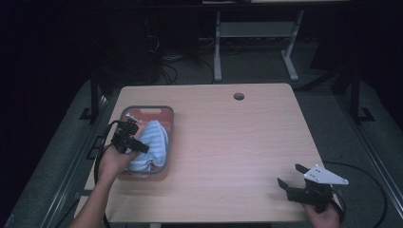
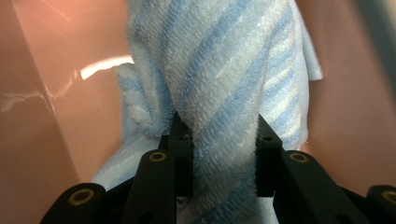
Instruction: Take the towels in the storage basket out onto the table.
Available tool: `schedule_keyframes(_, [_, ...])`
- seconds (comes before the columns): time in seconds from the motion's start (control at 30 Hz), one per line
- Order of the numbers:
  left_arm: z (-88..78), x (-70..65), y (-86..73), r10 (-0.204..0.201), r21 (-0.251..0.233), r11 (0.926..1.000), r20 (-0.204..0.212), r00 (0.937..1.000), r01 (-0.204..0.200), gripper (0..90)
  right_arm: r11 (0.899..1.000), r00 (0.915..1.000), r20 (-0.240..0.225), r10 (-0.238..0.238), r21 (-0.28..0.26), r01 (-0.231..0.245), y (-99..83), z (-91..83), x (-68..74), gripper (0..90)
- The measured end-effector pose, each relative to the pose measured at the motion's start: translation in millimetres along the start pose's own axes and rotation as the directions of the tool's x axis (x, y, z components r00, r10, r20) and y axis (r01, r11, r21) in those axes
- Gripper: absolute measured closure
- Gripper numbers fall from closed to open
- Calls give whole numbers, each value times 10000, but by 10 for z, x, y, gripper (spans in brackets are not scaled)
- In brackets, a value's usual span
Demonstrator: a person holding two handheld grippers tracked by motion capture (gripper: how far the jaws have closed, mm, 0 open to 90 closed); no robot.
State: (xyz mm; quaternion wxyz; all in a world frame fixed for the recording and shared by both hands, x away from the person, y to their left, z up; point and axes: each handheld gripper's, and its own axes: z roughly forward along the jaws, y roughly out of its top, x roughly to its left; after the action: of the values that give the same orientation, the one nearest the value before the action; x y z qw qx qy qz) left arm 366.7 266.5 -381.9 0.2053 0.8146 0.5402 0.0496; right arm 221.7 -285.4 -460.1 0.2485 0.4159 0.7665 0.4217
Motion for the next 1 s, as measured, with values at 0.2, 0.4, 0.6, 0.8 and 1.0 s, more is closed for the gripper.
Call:
schedule_keyframes(0.2, [-221, 108, -61, -479, -1061, 9927, 886, 9949, 573, 677, 10000, 9999, 80, -66, -35, 66, 6, -12, 1, 160])
schedule_keyframes(0.4, [-349, 154, -76, -561, -1575, 9845, 1369, 9890, 776, 676, 10000, 10000, 70, -32, 50, 32, 9, 8, 8, 160])
schedule_keyframes(0.6, [-493, 191, -53, -713, -2027, 9740, 1503, 9861, 1013, 675, 10000, 10000, 91, -24, 31, 24, 8, 4, 7, 160])
schedule_keyframes(0.8, [-590, 231, -34, -954, -2222, 9662, 1635, 9819, 1309, 675, 10000, 9999, 108, -19, -36, 20, 14, -10, -6, 160])
schedule_keyframes(1.0, [-679, 229, -1, -1015, -2436, 9586, 1919, 9762, 1475, 675, 10000, 9999, 148, 4, -20, -4, 9, -10, -17, 160])
